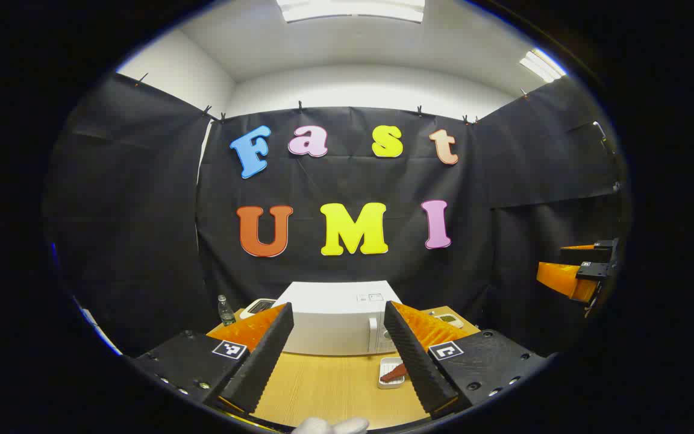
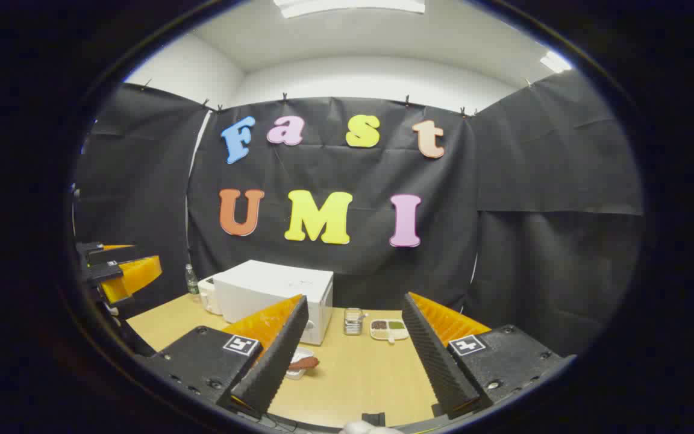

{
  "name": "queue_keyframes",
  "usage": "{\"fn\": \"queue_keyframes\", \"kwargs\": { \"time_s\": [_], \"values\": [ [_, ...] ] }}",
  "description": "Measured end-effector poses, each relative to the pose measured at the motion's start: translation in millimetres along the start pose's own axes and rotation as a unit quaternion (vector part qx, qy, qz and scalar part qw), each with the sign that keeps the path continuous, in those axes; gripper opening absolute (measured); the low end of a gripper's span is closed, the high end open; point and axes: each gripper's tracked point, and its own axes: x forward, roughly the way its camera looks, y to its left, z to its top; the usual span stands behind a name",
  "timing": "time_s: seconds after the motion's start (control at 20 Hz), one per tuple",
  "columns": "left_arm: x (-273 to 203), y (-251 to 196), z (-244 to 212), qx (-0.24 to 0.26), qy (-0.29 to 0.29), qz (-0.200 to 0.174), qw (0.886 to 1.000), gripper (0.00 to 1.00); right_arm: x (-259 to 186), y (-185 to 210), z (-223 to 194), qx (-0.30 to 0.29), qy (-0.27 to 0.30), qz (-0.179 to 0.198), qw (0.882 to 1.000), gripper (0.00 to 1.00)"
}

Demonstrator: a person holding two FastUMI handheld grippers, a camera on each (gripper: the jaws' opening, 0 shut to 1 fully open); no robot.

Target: Open the microwave oven with the left hand, put the food in, and close the microwave oven.

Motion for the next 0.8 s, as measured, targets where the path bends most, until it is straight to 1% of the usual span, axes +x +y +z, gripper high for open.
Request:
{"fn": "queue_keyframes", "kwargs": {
  "time_s": [0.05,0.15,0.45,0.65,0.8],
  "values": [
    [2,2,1,0.003,0.0,0.002,1.0,0.94,0,0,-1,0.001,0.0,0.001,1.0,1.0],
    [4,11,0,0.005,-0.001,0.013,1.0,0.94,2,-1,-1,0.003,-0.001,0.0,1.0,1.0],
    [14,19,-7,0.008,0.003,0.026,1.0,0.95,7,-6,-3,0.004,0.0,-0.004,1.0,1.0],
    [34,7,-18,0.009,-0.002,0.018,1.0,0.95,18,-16,-7,0.004,0.006,-0.005,1.0,0.99],
    [65,-10,-42,0.009,-0.003,0.009,1.0,0.94,27,-25,-7,0.014,0.012,-0.003,1.0,0.99]
  ]
}}
